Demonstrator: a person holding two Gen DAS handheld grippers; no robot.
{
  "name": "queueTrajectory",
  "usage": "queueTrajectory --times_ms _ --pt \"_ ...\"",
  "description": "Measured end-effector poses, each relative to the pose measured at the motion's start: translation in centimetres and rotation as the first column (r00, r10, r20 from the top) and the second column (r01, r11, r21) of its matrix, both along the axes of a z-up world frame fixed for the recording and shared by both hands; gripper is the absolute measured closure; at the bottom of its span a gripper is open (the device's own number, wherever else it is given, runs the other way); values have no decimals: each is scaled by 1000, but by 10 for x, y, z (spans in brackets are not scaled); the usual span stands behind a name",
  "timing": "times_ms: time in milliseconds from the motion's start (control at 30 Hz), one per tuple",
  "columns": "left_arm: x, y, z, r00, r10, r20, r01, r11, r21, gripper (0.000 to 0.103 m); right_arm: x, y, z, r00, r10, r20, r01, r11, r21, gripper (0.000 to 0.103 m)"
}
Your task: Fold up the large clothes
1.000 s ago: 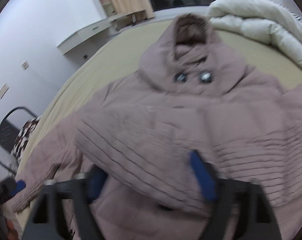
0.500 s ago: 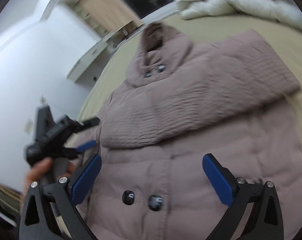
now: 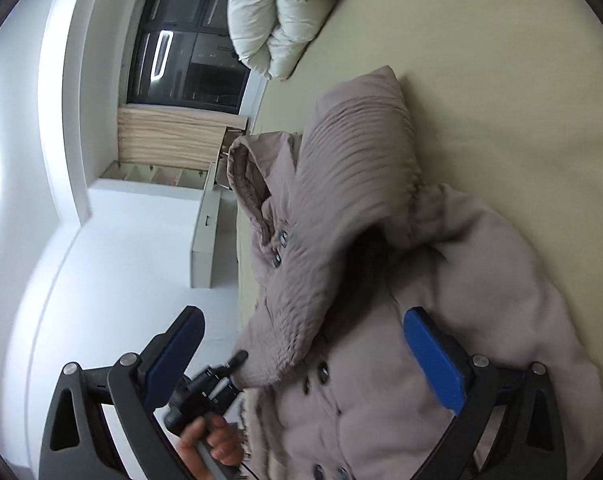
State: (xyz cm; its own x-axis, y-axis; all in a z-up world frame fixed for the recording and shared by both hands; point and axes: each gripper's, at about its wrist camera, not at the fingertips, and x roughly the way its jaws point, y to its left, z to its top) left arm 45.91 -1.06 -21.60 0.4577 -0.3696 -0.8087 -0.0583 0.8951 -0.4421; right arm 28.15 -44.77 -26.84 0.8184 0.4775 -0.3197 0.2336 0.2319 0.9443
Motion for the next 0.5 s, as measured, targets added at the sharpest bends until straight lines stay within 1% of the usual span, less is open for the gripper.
queueTrajectory --times_ms 67,200,267,300,367,400,433,500 --pt "9 10 -4 1000 30 1 -30 999 13 85 16 -5 -6 1000 -31 1 30 999 44 0" --pt "27 17 -18 998 61 -14 -60 998 26 84 35 -19 -20 990 -109 -86 118 987 109 1" --pt "31 25 -26 997 69 -15 -69 997 28 84 36 -33 -20 981 -173 -93 181 980 83 3" --pt "32 26 -29 997 72 -18 -71 997 22 84 33 -43 -21 976 -206 -77 212 973 93 4" --pt "33 20 -35 998 64 -22 -64 998 21 84 27 -57 -37 971 -232 -65 240 944 224 5" --pt "33 19 -37 998 57 -22 -56 998 28 84 25 -62 -43 969 -241 -58 247 931 269 7" --pt "34 16 -39 998 52 -21 -52 998 36 84 22 -66 -50 970 -239 -53 243 921 305 9" --pt "31 12 -43 999 46 -17 -45 998 52 84 19 -69 -57 973 -227 -35 226 918 327 16"
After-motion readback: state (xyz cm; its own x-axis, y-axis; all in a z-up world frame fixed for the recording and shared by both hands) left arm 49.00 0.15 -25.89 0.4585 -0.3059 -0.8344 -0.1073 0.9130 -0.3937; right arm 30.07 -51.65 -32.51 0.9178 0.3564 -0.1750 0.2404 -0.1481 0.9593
